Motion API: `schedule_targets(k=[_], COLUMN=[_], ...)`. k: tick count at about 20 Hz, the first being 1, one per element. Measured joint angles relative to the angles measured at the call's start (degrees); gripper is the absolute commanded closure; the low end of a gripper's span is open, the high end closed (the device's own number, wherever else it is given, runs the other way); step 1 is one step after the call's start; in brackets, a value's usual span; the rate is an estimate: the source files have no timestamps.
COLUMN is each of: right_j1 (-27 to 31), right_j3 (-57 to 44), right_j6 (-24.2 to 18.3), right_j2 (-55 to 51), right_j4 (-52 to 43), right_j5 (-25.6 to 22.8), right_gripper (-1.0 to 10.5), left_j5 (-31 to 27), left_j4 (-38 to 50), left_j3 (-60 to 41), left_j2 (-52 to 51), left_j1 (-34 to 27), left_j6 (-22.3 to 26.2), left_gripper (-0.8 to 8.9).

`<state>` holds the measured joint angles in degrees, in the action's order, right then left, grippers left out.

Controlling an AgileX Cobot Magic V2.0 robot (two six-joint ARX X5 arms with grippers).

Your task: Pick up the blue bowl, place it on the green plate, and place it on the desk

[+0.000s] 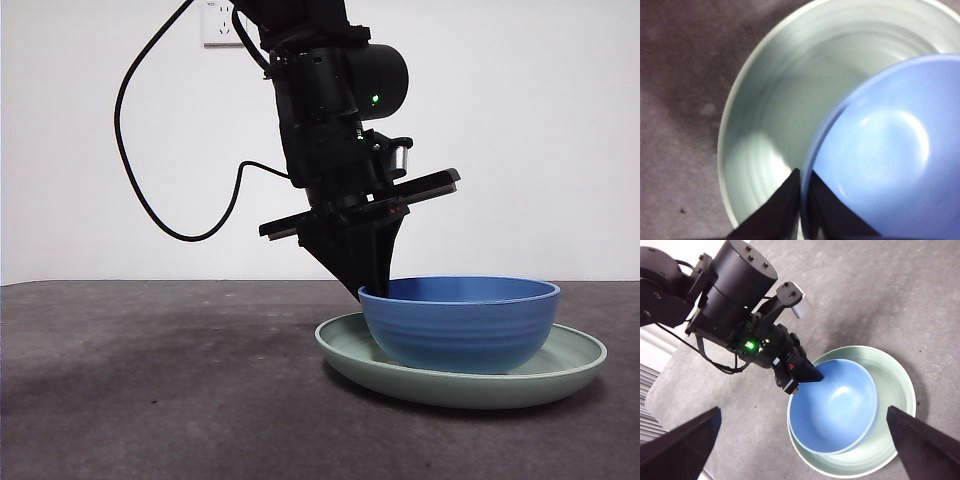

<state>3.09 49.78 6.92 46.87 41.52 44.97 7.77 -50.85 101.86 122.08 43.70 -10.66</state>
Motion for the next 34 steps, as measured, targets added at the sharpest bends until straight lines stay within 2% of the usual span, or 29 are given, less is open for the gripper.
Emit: schedule_targets(k=[9,10,11,12,14,16,20,22,24,26,30,32,34], right_j1=[0.0,0.0,0.0,0.0,0.0,0.0,0.0,0.0,0.0,0.0,0.0,0.0,0.0], right_j3=[0.0,0.0,0.0,0.0,0.0,0.0,0.0,0.0,0.0,0.0,0.0,0.0,0.0], right_j6=[-0.04,-0.04,-0.04,-0.04,-0.04,-0.04,-0.07,-0.09,-0.63,-1.05,-1.55,-1.62,-1.84], right_j2=[0.0,0.0,0.0,0.0,0.0,0.0,0.0,0.0,0.0,0.0,0.0,0.0,0.0], right_j4=[0.0,0.0,0.0,0.0,0.0,0.02,0.42,1.84,3.39,4.28,4.31,4.31,4.31], right_j5=[0.0,0.0,0.0,0.0,0.0,0.0,0.0,0.0,-0.02,-0.02,-0.02,-0.02,-0.02], right_gripper=[2.9,2.9,2.9,2.9,2.9,2.9,2.9,2.9,2.9,2.9,2.9,2.9,2.9], left_j5=[-0.39,-0.39,-0.39,-0.39,-0.39,-0.42,-0.42,-0.57,-3.74,-6.86,-7.5,-7.5,-7.5], left_j4=[0.92,0.04,-0.55,-0.92,-2.64,-6.86,-15.56,-18.99,-20.98,-23.45,-28.24,-28.3,-24.37], left_j3=[0.13,0.59,1.25,2.38,5.03,8.66,16.5,16.59,16.61,17.07,15.93,12.13,4.63], left_j2=[0.0,0.02,0.02,0.02,0.02,0.02,-1.07,-4.92,-11.17,-17.75,-27.8,-34.05,-42.64], left_j1=[0.0,0.0,-0.02,-0.04,-0.09,-0.09,-0.13,-0.2,-0.2,-0.66,-1.68,-2.08,-2.93], left_j6=[-0.61,-0.66,-0.7,-0.83,-0.85,-0.83,2.01,4.0,4.87,5.66,6.58,6.82,6.88], left_gripper=[7.8,7.55,6.77,5.4,3.54,3.11,3.12,2.92,1.97,1.89,1.93,1.93,1.92])
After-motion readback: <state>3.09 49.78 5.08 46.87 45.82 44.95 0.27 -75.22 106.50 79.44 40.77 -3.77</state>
